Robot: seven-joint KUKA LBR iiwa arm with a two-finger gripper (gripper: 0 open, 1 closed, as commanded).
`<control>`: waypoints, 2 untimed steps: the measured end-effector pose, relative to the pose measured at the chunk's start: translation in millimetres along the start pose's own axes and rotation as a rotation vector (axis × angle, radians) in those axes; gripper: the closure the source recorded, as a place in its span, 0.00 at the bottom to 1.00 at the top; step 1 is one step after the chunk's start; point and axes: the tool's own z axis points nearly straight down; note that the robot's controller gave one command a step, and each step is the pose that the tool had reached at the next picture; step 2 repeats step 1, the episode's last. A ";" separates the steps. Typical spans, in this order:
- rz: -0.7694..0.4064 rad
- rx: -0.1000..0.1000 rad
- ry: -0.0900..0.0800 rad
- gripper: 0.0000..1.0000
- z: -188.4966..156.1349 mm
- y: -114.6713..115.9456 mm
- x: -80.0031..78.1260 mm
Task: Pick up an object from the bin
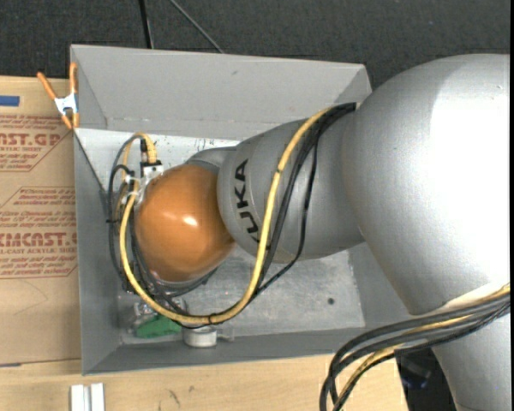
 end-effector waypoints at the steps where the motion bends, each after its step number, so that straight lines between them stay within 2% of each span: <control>1: 0.028 0.011 -0.001 1.00 -132.4 -16.7 17.7; 2: 0.028 0.011 -0.001 1.00 -132.4 -16.7 17.7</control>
Offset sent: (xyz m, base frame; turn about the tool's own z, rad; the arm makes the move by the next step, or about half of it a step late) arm 0.0166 -0.0176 0.1281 0.0240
